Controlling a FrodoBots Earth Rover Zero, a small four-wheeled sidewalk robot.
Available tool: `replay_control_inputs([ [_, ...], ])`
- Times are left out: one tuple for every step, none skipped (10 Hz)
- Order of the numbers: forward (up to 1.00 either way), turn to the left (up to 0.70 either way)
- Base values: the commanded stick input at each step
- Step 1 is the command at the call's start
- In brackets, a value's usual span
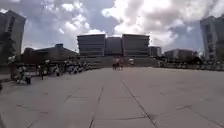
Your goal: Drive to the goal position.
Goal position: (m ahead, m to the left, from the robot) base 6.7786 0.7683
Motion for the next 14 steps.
replay_control_inputs([
  [1.00,0.00],
  [1.00,0.00],
  [1.00,0.14],
  [1.00,0.30],
  [1.00,0.20],
  [1.00,0.00],
  [1.00,0.00],
  [1.00,0.00],
  [1.00,0.00],
  [1.00,0.00],
  [1.00,0.00],
  [1.00,0.00],
  [1.00,0.00],
  [1.00,-0.04],
])
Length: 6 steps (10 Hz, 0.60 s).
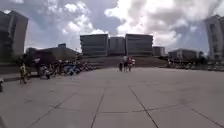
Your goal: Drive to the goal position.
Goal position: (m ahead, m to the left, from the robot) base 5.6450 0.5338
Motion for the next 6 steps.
replay_control_inputs([
  [1.00,-0.28],
  [1.00,-0.17],
  [1.00,-0.06],
  [1.00,-0.16],
  [1.00,-0.05],
  [1.00,0.00],
])
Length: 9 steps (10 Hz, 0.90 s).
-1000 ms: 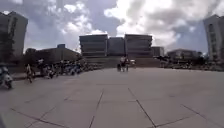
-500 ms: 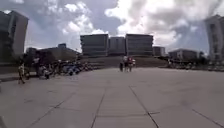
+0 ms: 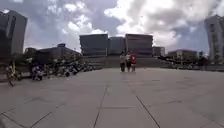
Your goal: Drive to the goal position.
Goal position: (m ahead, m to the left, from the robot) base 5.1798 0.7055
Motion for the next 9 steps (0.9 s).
replay_control_inputs([
  [1.00,-0.01],
  [1.00,-0.10],
  [1.00,-0.13],
  [1.00,0.00],
  [1.00,0.00],
  [1.00,0.00],
  [1.00,0.00],
  [1.00,0.00],
  [1.00,0.00],
])
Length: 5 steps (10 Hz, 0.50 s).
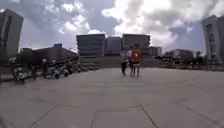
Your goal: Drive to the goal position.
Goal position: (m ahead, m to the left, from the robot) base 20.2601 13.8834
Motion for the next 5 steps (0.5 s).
replay_control_inputs([
  [1.00,0.00],
  [1.00,-0.09],
  [1.00,-0.18],
  [1.00,-0.02],
  [1.00,0.00],
])
